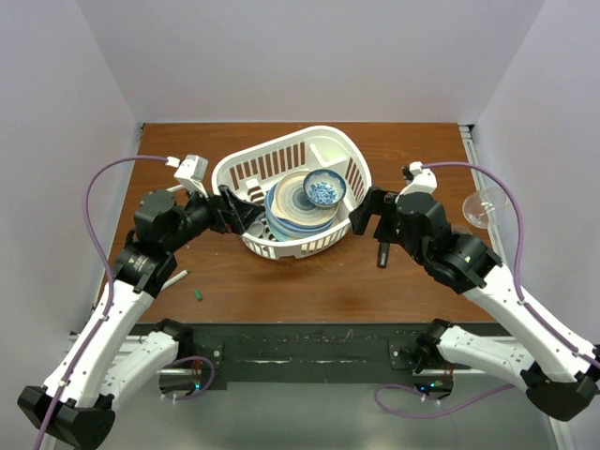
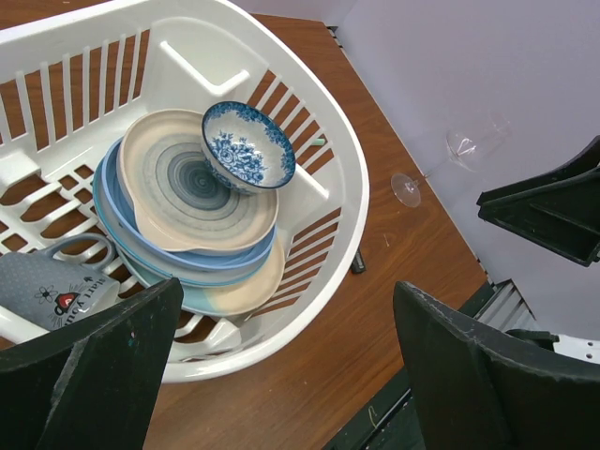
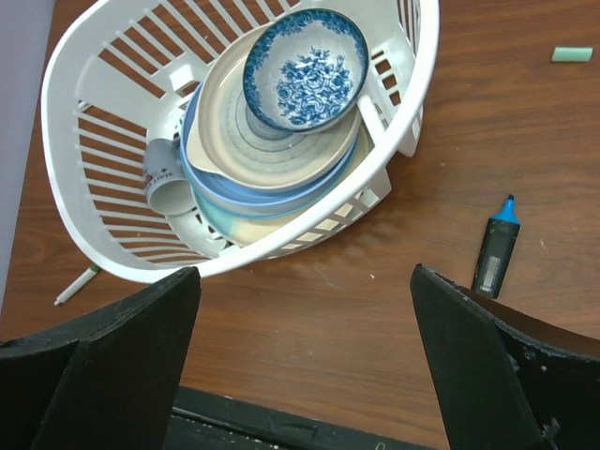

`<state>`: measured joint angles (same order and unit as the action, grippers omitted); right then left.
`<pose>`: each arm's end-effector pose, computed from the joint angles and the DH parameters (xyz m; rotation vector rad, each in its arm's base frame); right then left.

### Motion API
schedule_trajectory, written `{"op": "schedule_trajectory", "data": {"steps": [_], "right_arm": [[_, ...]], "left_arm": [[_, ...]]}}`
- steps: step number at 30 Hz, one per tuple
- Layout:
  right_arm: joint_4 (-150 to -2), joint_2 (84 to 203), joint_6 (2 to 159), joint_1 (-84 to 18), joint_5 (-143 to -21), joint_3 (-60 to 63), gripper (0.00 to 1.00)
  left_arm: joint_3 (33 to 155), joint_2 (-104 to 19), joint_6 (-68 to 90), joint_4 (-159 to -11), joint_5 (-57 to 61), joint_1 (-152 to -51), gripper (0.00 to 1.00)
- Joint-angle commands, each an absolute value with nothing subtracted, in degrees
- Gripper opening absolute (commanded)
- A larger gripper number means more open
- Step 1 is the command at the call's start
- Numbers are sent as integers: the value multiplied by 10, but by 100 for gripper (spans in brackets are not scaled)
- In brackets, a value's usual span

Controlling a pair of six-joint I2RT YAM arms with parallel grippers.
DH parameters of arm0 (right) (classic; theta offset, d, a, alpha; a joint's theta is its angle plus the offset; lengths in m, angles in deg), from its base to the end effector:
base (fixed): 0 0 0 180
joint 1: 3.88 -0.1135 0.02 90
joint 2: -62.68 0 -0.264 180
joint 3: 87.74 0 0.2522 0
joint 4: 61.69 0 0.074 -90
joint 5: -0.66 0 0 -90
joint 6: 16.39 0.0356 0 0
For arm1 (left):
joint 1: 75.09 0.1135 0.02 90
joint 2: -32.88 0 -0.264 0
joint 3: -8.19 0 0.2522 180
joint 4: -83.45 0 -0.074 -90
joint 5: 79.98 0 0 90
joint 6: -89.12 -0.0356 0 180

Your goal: Insert the pens into the pen caps

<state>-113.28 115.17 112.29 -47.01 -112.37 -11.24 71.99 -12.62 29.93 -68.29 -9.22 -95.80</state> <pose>0.1440 0.1158 0.3761 0.1716 2.0389 0.4929 0.1646 -0.0748 0.3624 0.0975 1.8295 -0.9388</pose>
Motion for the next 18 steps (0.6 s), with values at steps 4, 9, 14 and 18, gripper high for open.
{"op": "schedule_trajectory", "data": {"steps": [4, 9, 14, 18], "right_arm": [[-1176, 1145, 1157, -471, -1186, -83, 99], [-1206, 1200, 1116, -469, -1203, -85, 94], [-1290, 1273, 1136, -445, -1221, -67, 82], [-1240, 1259, 1135, -387, -1170, -154, 67]], "left_arm": [[746, -118, 286, -683, -76, -957, 100], [749, -118, 287, -679, -62, -957, 100], [765, -116, 288, -668, -54, -957, 100], [778, -112, 277, -639, -37, -956, 100]]}}
